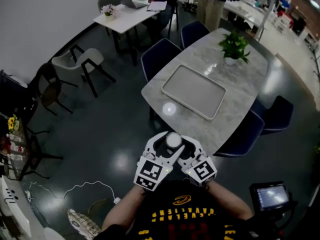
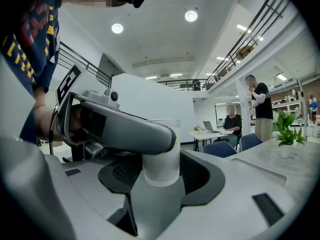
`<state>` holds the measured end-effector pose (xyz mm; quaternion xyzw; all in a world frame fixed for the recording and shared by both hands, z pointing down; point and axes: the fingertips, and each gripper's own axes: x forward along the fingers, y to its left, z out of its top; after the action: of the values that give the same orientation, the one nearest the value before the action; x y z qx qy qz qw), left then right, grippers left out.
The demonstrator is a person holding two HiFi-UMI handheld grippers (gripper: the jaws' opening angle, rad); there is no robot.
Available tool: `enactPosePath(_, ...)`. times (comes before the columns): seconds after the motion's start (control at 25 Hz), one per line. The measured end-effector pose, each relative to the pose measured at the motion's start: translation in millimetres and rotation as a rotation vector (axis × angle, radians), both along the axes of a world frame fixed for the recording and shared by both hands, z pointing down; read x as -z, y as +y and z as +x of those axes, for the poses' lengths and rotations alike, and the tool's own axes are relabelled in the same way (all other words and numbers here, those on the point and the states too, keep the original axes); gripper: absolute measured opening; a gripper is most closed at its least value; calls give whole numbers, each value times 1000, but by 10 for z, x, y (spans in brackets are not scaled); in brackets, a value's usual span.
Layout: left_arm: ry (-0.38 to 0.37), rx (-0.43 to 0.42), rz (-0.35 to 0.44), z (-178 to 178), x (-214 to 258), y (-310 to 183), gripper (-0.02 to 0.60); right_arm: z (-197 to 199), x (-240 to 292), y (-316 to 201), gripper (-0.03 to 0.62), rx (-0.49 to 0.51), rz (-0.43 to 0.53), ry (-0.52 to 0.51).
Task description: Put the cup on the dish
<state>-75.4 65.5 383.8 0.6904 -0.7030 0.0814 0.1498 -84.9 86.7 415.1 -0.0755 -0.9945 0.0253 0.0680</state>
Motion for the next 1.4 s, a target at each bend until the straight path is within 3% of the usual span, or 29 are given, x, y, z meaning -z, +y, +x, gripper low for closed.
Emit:
enactPosePath(0.6, 56, -71, -31, -1248, -217, 158, 267, -1241, -232, 157, 239, -67, -31, 89)
enactPosePath(0.88, 68, -110, -10, -1383, -188, 139, 267, -1385, -202, 136, 239, -102, -9, 131)
enactPosePath(1.4, 29, -183, -38, -1489, -235, -216, 267, -1521, -243, -227, 239, -175, -23, 107)
